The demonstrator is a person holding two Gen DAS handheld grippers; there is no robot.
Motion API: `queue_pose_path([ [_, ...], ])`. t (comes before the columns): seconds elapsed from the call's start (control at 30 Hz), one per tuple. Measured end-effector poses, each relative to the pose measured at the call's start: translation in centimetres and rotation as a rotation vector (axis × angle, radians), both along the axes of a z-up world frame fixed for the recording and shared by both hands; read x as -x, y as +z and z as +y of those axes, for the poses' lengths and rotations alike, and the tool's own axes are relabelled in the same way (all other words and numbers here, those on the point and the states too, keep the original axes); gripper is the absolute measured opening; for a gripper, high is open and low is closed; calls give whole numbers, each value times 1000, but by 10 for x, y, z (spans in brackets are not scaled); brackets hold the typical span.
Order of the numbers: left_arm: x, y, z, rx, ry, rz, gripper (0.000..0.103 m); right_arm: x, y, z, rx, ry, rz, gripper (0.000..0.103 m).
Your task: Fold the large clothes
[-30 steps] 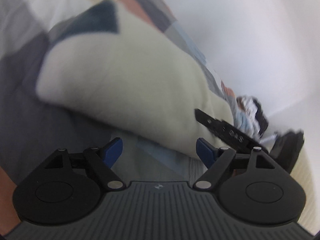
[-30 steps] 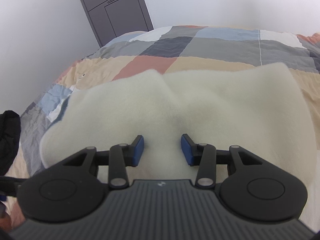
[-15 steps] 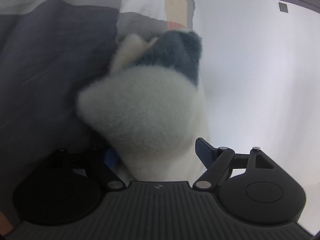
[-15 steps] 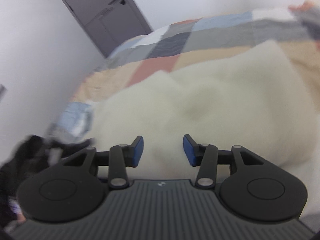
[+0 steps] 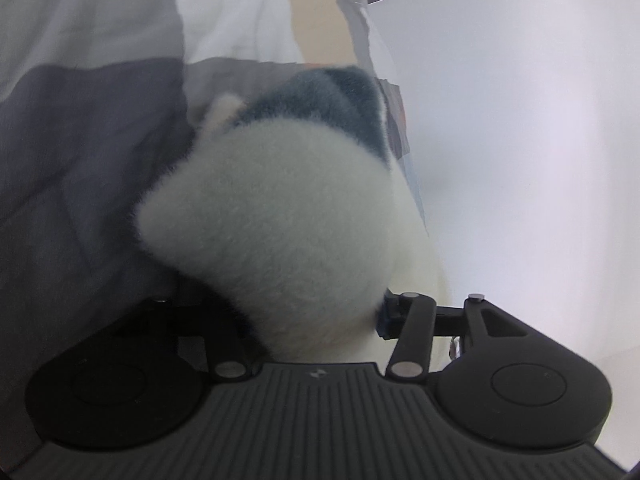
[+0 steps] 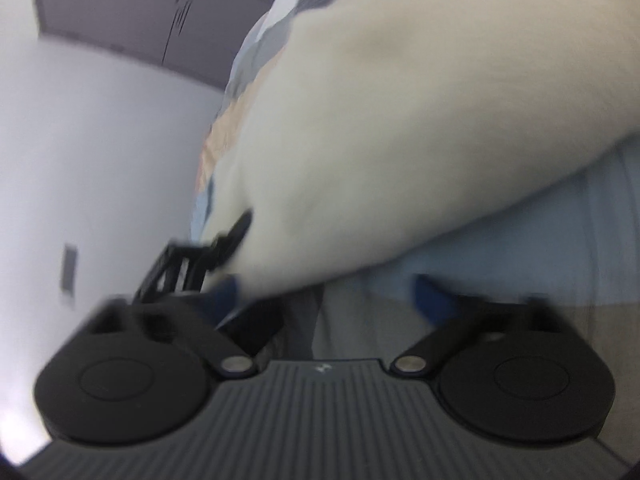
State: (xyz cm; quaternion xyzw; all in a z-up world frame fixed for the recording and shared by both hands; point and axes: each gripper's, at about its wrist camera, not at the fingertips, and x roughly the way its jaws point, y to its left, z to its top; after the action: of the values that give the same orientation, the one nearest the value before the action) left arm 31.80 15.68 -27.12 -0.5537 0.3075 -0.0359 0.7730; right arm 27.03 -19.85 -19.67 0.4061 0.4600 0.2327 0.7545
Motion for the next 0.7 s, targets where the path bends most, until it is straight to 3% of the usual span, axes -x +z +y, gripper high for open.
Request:
queue_pose_path([
  [0.33, 14, 2, 4, 39, 1, -26, 53, -13, -12, -35, -103, -278, 31, 99],
  [0.43, 13, -4, 3, 50, 3, -27, 53, -7, -18, -47, -56, -378, 78, 98],
  [0.57, 2, -10, 6, 65, 9, -29, 53, 8, -14, -71, -26, -549, 75, 98],
  [0.7, -12, -16, 9, 57, 9, -35, 53, 8, -19, -89, -87, -618, 71, 101],
])
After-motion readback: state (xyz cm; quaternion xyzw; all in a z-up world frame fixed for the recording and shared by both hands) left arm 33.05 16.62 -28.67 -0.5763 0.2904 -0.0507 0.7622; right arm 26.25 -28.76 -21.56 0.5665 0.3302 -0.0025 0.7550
